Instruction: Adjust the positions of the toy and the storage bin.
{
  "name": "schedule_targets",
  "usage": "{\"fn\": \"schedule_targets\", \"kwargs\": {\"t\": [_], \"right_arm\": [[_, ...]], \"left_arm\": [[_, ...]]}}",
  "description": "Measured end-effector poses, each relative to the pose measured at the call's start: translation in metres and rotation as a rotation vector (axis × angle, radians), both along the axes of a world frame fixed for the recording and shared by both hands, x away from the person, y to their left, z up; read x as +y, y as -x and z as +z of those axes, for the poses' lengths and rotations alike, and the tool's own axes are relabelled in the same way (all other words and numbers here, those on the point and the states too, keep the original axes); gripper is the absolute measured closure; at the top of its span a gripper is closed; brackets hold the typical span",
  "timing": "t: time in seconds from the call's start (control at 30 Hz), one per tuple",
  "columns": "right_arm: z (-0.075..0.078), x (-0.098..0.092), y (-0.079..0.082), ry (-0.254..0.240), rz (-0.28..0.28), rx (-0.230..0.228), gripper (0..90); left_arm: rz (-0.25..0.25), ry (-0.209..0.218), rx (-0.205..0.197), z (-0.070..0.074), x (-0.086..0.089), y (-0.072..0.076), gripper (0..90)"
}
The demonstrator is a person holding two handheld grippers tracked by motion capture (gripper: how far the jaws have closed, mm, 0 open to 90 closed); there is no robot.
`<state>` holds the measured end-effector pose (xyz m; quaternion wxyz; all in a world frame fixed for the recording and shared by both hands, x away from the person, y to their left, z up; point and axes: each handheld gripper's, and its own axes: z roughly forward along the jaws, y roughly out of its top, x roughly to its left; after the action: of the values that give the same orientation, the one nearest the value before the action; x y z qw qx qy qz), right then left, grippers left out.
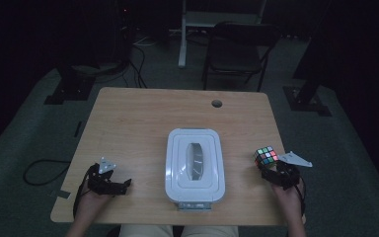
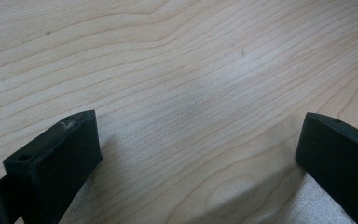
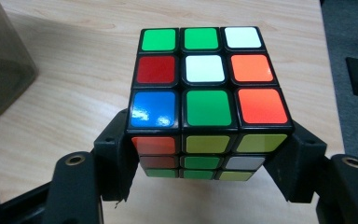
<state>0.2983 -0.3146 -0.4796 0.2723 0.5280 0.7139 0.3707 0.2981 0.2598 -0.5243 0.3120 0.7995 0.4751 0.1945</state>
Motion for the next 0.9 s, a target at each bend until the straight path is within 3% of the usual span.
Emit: {"fn": "schedule_targets", "kwargs": {"t": [0.2, 0.33, 0.4, 0.67, 0.83, 0.9], "right_arm": [[-0.007, -0.001, 0.017, 0.037, -0.025, 0.007, 33.8], [-0.017, -0.005, 0.024, 0.022, -0.041, 0.028, 33.8], [-0.021, -0.006, 0.025, 0.003, -0.047, 0.033, 33.8], [-0.035, -0.005, 0.022, 0.013, -0.047, 0.078, 33.7], [-0.037, -0.007, 0.024, -0.014, -0.046, 0.073, 33.6], [-0.037, -0.007, 0.024, -0.005, -0.041, 0.083, 29.0]], "left_arm": [[0.001, 0.001, 0.0, 0.0, 0.0, 0.0, 0.6], [0.0, 0.0, 0.0, 0.0, 0.0, 0.0, 0.6], [0.0, 0.0, 0.0, 0.0, 0.0, 0.0, 0.6], [0.0, 0.0, 0.0, 0.0, 0.0, 0.0, 0.6], [0.0, 0.0, 0.0, 0.0, 0.0, 0.0, 0.6], [0.0, 0.0, 0.0, 0.0, 0.0, 0.0, 0.6]]}}
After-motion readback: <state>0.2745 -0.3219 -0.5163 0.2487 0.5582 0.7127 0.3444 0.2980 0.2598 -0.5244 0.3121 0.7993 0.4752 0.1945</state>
